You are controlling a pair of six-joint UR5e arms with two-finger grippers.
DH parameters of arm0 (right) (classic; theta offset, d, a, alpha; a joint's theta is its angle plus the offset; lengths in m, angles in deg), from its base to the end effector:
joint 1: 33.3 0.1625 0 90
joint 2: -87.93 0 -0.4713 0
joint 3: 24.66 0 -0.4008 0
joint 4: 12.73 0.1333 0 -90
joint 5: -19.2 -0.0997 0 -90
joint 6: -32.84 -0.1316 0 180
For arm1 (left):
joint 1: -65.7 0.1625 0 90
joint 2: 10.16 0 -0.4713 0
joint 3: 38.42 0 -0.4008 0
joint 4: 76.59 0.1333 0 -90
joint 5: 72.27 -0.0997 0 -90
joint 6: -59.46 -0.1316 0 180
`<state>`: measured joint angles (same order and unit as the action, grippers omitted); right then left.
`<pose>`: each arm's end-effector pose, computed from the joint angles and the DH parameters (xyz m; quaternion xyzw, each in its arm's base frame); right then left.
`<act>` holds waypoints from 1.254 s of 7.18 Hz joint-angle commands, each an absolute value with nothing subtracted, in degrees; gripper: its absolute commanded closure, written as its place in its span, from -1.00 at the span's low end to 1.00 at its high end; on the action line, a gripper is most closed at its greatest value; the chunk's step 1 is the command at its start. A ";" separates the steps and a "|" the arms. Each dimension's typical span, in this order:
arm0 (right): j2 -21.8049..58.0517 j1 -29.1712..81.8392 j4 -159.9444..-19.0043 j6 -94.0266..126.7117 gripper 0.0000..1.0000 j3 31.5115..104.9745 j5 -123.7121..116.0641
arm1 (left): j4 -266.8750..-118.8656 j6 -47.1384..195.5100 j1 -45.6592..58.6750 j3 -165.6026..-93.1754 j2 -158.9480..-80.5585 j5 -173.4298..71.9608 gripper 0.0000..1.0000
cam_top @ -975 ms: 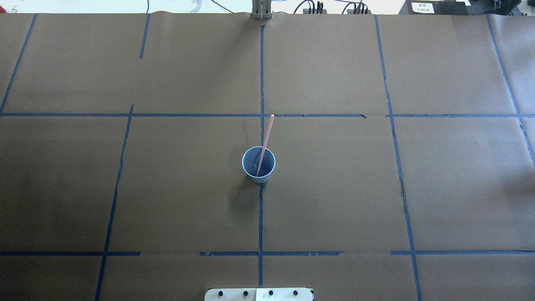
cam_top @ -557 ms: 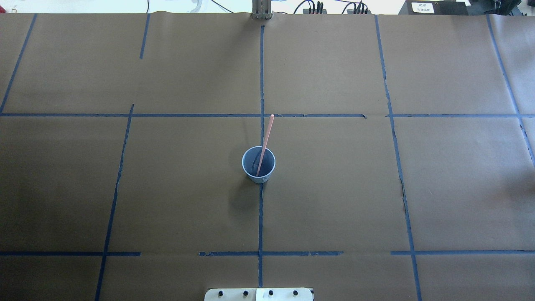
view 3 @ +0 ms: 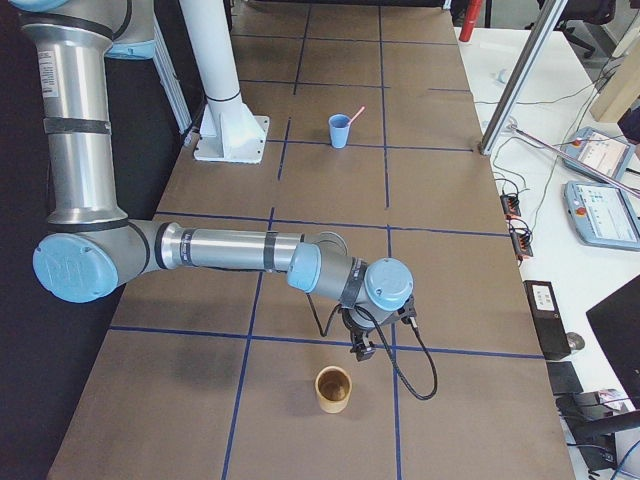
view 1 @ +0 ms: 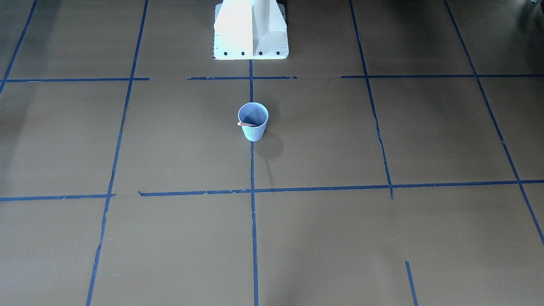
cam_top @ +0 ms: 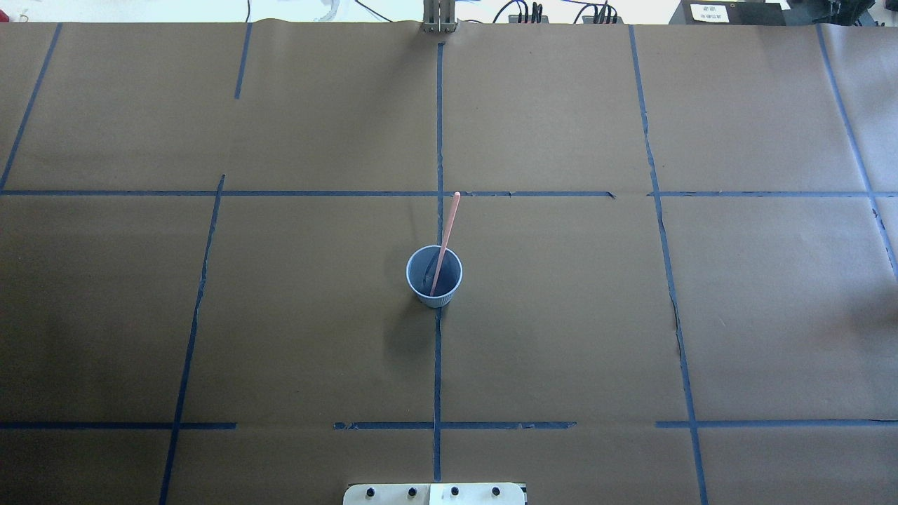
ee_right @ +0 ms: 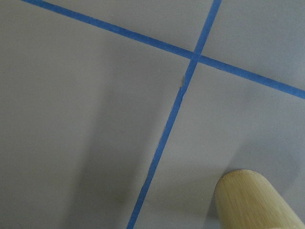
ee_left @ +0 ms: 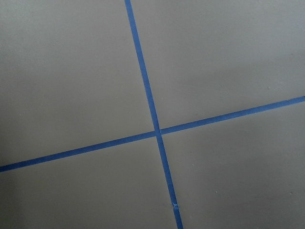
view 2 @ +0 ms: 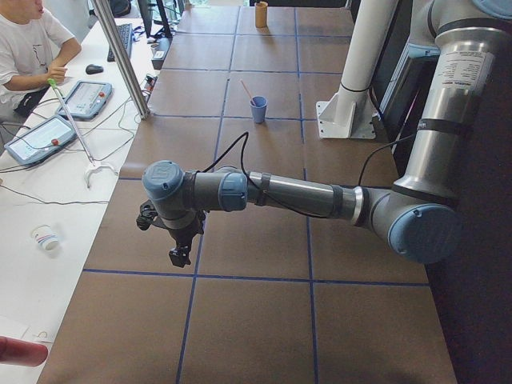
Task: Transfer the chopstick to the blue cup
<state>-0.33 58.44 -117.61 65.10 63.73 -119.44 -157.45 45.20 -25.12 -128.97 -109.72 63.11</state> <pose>0.0494 -0.4881 0.7422 0.0076 -0.4248 -0.1869 0.8858 -0.0478 -0.5735 0.6476 0.0584 0.3814 0.1112 0.9159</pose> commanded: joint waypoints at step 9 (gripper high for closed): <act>-0.66 57.32 -109.93 58.16 -1.00 60.41 -118.97 | -160.70 44.69 -24.12 -131.15 -105.87 63.00 -1.00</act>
